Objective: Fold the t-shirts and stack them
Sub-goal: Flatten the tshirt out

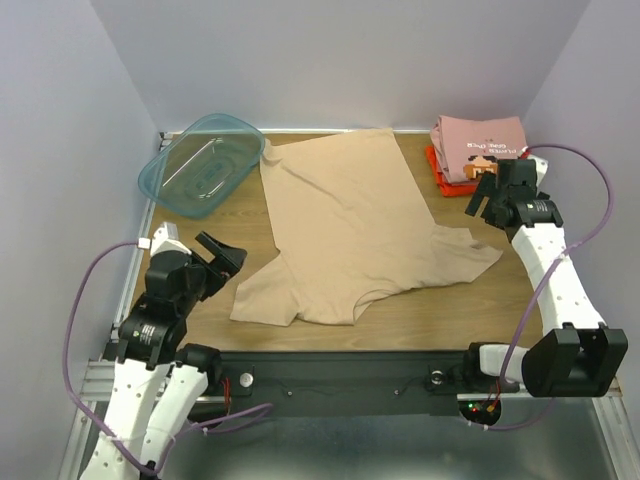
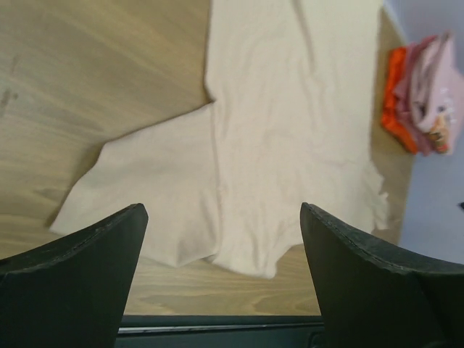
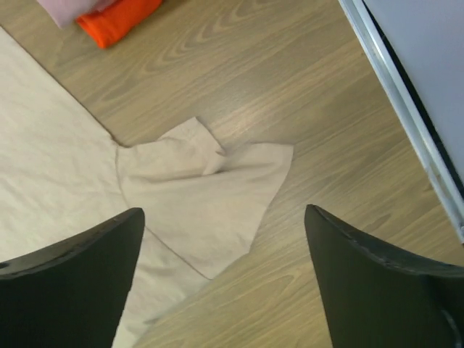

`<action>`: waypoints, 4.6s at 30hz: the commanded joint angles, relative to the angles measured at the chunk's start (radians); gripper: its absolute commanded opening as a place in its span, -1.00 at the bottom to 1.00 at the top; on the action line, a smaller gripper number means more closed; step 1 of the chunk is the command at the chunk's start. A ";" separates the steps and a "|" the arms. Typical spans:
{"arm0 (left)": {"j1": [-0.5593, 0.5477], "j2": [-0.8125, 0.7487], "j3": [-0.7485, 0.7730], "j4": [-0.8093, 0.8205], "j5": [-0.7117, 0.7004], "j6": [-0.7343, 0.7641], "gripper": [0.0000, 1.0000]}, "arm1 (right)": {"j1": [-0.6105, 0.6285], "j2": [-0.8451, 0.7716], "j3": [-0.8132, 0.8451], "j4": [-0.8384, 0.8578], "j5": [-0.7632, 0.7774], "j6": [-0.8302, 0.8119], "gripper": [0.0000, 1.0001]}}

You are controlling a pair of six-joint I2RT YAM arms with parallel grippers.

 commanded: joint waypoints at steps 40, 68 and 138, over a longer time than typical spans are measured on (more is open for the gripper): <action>-0.464 0.941 0.017 0.646 -0.068 -0.003 0.97 | 0.088 0.095 -0.492 0.430 -0.294 0.333 -0.33; -0.447 0.833 -0.020 0.554 -0.178 -0.014 0.97 | 0.628 0.966 0.832 -0.070 0.019 0.086 0.33; -1.058 1.553 0.686 0.112 -0.500 -0.081 -0.11 | 0.198 0.090 -0.019 0.246 -0.001 0.261 -0.99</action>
